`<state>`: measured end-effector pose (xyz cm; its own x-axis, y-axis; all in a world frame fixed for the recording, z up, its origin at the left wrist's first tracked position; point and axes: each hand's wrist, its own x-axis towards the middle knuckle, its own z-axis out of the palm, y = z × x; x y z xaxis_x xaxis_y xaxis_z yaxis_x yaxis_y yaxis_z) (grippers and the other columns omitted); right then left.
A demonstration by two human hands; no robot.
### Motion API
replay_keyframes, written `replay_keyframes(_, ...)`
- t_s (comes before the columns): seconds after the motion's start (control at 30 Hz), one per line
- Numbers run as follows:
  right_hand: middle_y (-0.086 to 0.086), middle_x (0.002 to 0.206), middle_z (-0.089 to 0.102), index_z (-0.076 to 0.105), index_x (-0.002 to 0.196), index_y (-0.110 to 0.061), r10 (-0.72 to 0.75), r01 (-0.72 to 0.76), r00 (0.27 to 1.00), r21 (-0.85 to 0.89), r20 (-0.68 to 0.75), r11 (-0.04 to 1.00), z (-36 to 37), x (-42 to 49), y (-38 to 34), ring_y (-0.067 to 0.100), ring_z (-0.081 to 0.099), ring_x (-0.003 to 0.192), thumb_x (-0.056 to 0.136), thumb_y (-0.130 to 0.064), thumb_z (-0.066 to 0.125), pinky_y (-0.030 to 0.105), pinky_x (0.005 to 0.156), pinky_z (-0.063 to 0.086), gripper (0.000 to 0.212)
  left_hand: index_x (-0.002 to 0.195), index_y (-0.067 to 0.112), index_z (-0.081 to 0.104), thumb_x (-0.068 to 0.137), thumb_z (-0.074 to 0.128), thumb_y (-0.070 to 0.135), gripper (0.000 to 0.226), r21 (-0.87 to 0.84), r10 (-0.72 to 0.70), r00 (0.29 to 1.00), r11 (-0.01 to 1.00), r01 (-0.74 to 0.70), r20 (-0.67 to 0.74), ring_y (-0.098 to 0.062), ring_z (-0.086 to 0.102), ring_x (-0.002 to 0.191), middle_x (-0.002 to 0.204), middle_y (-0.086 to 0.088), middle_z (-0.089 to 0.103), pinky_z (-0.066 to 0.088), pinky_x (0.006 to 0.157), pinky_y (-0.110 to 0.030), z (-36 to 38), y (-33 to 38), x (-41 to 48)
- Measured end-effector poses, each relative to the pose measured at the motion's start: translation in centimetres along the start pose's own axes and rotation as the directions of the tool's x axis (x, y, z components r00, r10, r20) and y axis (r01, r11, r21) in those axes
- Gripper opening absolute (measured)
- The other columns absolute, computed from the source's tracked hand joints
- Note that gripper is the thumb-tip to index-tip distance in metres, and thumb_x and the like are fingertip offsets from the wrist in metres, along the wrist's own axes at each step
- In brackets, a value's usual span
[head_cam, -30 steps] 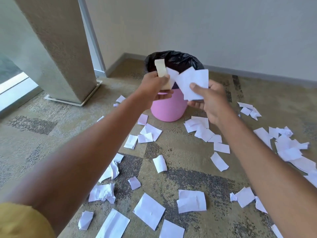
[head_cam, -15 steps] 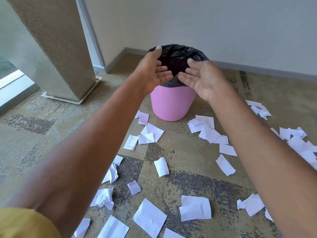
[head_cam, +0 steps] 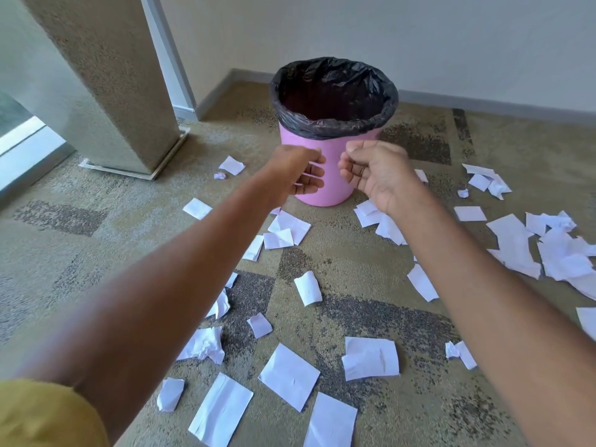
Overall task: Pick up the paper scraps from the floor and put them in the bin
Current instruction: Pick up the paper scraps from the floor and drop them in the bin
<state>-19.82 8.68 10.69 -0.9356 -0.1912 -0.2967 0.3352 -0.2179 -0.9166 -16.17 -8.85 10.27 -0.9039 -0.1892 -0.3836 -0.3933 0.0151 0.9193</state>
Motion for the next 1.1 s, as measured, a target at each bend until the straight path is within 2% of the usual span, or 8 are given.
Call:
replay_keyframes(0.1, 0.015, 0.085, 0.075, 0.072, 0.112, 0.004, 0.055, -0.057, 0.998, -0.09, -0.017, 0.994, -1.4, -1.3, 2.6, 0.022, 0.072, 0.074, 0.096, 0.009, 0.065, 0.033, 0.072, 0.064, 0.018, 0.117, 0.003, 0.069, 0.107, 0.061, 0.024, 0.025, 0.137, -0.05, 0.993, 0.99, 0.036, 0.104, -0.028, 0.075, 0.085, 0.098, -0.014, 0.074, 0.064, 0.085, -0.043, 0.5, -3.2, -0.9)
replay_keyframes(0.23, 0.016, 0.092, 0.077, 0.073, 0.108, -0.001, 0.127, -0.129, 0.992, -0.268, -0.026, 0.955, -3.8, -3.6, 6.2, 0.023, 0.072, 0.079, 0.096, 0.007, 0.069, 0.038, 0.08, 0.065, 0.015, 0.12, 0.001, 0.068, 0.102, 0.062, 0.008, 0.02, 0.401, -0.107, 0.978, 0.916, 0.027, 0.18, -0.03, 0.072, 0.093, 0.115, -0.023, 0.074, 0.062, 0.083, -0.043, 1.5, -7.8, -2.5)
replay_keyframes(0.37, 0.017, 0.105, 0.078, 0.072, 0.11, -0.004, 0.2, -0.17, 0.98, -0.508, 0.004, 0.844, -6.6, -5.9, 9.1, 0.018, 0.073, 0.079, 0.092, 0.003, 0.076, 0.031, 0.071, 0.064, 0.02, 0.132, 0.009, 0.068, 0.096, 0.074, 0.016, 0.037, 0.742, -0.074, 0.976, 0.662, -0.105, 0.204, -0.03, 0.068, 0.117, 0.132, -0.014, 0.07, 0.055, 0.096, -0.036, 3.0, -12.6, -4.1)
replay_keyframes(0.43, 0.015, 0.101, 0.08, 0.073, 0.105, -0.008, 0.224, -0.137, 0.973, -0.663, 0.047, 0.736, -8.1, -6.9, 10.6, 0.017, 0.072, 0.077, 0.089, -0.001, 0.081, 0.029, 0.067, 0.061, 0.019, 0.143, 0.013, 0.059, 0.09, 0.084, 0.029, 0.061, 0.855, -0.073, 0.964, 0.482, -0.191, 0.257, -0.031, 0.06, 0.128, 0.143, -0.015, 0.062, 0.049, 0.103, -0.035, 3.2, -15.3, -4.5)
replay_keyframes(0.53, 0.004, 0.091, 0.08, 0.075, 0.093, -0.017, 0.271, 0.031, 0.947, -0.886, 0.175, 0.463, -10.0, -8.2, 12.0, 0.018, 0.073, 0.079, 0.082, -0.013, 0.09, 0.038, 0.074, 0.061, 0.019, 0.156, 0.025, 0.043, 0.072, 0.094, 0.05, 0.101, 0.922, -0.068, 0.933, 0.193, -0.336, 0.354, -0.035, 0.048, 0.138, 0.152, -0.015, 0.045, 0.053, 0.107, -0.053, 3.0, -19.2, -5.0)
replay_keyframes(0.63, -0.004, 0.093, 0.074, 0.073, 0.091, -0.025, 0.389, 0.176, 0.889, -0.965, 0.241, 0.193, -11.1, -9.6, 12.9, 0.019, 0.072, 0.086, 0.078, -0.018, 0.094, 0.041, 0.08, 0.059, 0.026, 0.157, 0.028, 0.039, 0.066, 0.096, 0.051, 0.11, 0.92, 0.005, 0.921, 0.028, -0.39, 0.39, -0.034, 0.046, 0.138, 0.151, -0.015, 0.041, 0.058, 0.099, -0.052, 3.0, -21.0, -5.1)
replay_keyframes(0.87, -0.011, 0.112, 0.055, 0.057, 0.121, -0.031, 0.503, 0.396, 0.802, -0.917, 0.321, -0.047, -12.2, -12.6, 14.8, 0.015, 0.057, 0.1, 0.066, -0.031, 0.101, 0.039, 0.082, 0.051, 0.071, 0.119, 0.018, 0.073, 0.098, 0.072, 0.019, 0.021, 0.873, 0.151, 0.899, 0.216, -0.436, 0.412, -0.025, 0.07, 0.101, 0.116, -0.006, 0.062, 0.06, 0.077, -0.034, 2.7, -20.4, -5.6)
replay_keyframes(1.1, -0.004, 0.128, 0.047, 0.05, 0.132, -0.026, 0.453, 0.6, 0.769, -0.753, 0.45, -0.271, -12.6, -14.9, 17.7, 0.017, 0.046, 0.117, 0.064, -0.036, 0.1, 0.037, 0.078, 0.046, 0.085, 0.113, 0.008, 0.071, 0.104, 0.061, 0.027, 0.023, 0.907, 0.048, 0.942, 0.26, -0.332, 0.331, -0.028, 0.069, 0.096, 0.1, -0.009, 0.07, 0.054, 0.077, -0.035, 1.2, -19.0, -6.7)
